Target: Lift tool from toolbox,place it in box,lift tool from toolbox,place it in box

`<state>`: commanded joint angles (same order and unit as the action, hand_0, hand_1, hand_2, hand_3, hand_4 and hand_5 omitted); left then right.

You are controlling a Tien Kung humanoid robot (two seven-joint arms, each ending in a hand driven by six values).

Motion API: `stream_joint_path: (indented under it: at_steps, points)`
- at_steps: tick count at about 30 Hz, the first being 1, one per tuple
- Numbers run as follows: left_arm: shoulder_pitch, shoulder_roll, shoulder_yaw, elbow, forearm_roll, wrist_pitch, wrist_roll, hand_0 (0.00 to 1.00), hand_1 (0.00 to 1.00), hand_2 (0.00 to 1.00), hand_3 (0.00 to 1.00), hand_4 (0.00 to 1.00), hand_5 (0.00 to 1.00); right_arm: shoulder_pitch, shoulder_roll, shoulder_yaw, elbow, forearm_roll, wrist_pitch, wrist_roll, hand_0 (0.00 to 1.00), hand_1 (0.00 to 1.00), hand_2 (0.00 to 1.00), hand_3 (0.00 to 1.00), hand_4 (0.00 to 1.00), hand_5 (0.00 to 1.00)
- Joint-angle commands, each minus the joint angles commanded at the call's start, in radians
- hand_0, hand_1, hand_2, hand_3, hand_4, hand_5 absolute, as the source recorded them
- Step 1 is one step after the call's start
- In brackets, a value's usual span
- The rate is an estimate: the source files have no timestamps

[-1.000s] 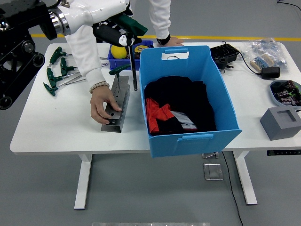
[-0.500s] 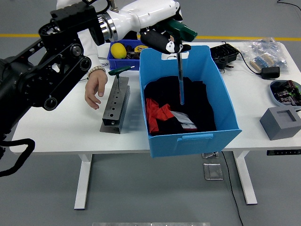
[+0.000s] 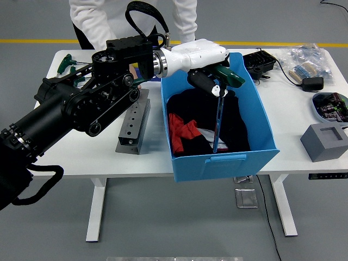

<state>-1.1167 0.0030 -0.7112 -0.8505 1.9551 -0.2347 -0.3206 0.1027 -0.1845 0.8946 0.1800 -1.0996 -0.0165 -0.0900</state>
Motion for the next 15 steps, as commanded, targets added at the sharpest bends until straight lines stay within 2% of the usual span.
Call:
stream_joint_path:
  at_steps: [4, 5, 10, 11, 15]
  points:
    - [-0.008, -0.003, 0.017, 0.033, 0.000, 0.007, 0.000, 0.332, 0.225, 0.227, 0.363, 0.772, 0.565, 0.013, -0.002, -0.003, 0.000, -0.018, 0.005, -0.004, 0.691, 0.685, 0.778, 0.651, 0.893, 0.733]
    - [-0.009, -0.003, 0.017, 0.041, 0.000, 0.008, 0.001, 0.469, 0.469, 0.503, 0.609, 0.893, 0.689, 0.017, -0.003, -0.004, 0.000, -0.025, 0.006, -0.005, 0.693, 0.685, 0.778, 0.649, 0.893, 0.733]
    - [-0.011, -0.003, 0.018, 0.085, 0.020, 0.019, 0.001, 0.469, 0.469, 0.503, 0.609, 0.893, 0.689, 0.030, -0.006, -0.012, 0.000, -0.047, 0.011, -0.008, 0.693, 0.685, 0.778, 0.649, 0.893, 0.733]
    - [-0.013, -0.003, 0.017, 0.096, 0.028, 0.022, 0.001, 0.571, 0.591, 0.635, 0.690, 0.895, 0.680, 0.032, -0.007, -0.018, 0.000, -0.043, 0.010, -0.007, 0.694, 0.685, 0.778, 0.649, 0.893, 0.732]
    - [-0.020, -0.003, 0.009, 0.131, 0.030, 0.044, -0.006, 0.571, 0.591, 0.635, 0.690, 0.895, 0.680, 0.033, -0.009, -0.028, 0.000, -0.035, 0.008, -0.006, 0.694, 0.685, 0.778, 0.649, 0.893, 0.732]
